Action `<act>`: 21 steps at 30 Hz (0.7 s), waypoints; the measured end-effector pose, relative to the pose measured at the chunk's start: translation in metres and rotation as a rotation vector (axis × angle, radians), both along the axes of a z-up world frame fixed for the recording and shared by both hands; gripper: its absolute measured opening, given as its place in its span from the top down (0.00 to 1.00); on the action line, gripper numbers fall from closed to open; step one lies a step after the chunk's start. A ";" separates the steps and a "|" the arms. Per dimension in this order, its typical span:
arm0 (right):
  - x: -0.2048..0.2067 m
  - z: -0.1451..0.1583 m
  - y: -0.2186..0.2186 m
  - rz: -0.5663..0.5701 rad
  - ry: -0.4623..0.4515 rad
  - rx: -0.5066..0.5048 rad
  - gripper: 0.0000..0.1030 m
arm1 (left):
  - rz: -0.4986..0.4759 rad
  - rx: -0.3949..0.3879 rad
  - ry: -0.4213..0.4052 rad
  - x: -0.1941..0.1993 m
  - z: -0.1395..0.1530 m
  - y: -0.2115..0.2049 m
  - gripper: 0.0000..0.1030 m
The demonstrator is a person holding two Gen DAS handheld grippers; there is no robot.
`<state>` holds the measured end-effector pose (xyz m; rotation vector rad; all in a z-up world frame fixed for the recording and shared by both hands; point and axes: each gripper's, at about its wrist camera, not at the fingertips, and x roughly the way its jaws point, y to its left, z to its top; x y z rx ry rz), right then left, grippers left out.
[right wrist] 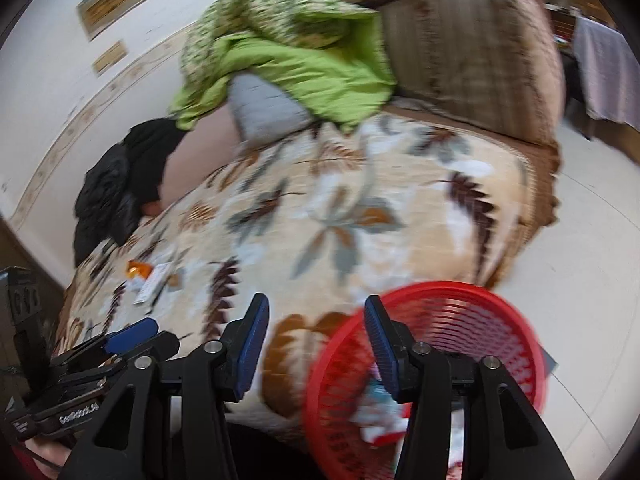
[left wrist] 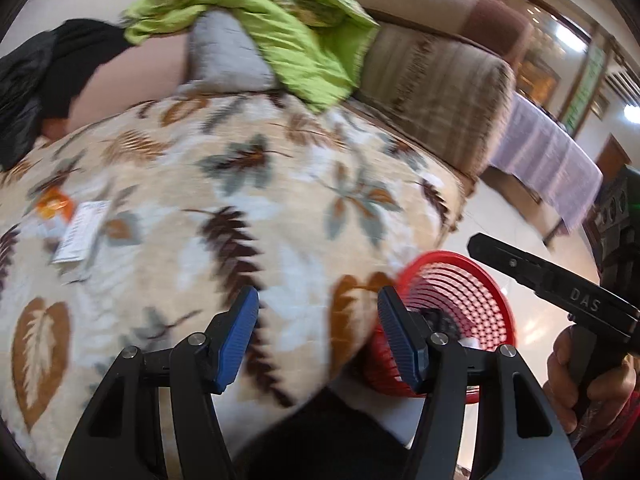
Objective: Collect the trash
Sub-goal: 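Move both open tools back over the bed toward the remaining items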
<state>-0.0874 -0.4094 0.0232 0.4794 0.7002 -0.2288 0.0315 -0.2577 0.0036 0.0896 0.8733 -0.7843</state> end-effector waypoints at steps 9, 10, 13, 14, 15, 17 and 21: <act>0.067 -0.013 0.084 0.172 0.034 -0.024 0.42 | 0.277 0.079 -0.075 0.039 -0.022 0.130 0.38; 0.075 -0.016 0.094 0.191 0.042 -0.024 0.42 | 0.329 0.093 -0.086 0.045 -0.026 0.148 0.38; 0.100 -0.029 0.122 0.246 0.080 -0.009 0.42 | 0.470 0.120 -0.121 0.063 -0.038 0.193 0.38; 0.109 -0.034 0.130 0.265 0.094 -0.003 0.42 | 0.527 0.155 -0.142 0.070 -0.044 0.207 0.38; 0.116 -0.037 0.137 0.277 0.109 -0.001 0.42 | 0.570 0.178 -0.153 0.076 -0.051 0.219 0.38; 0.136 -0.044 0.153 0.302 0.133 0.008 0.42 | 0.629 0.200 -0.138 0.088 -0.069 0.243 0.38; 0.174 -0.050 0.178 0.327 0.157 0.008 0.42 | 0.704 0.142 0.003 0.115 -0.084 0.270 0.38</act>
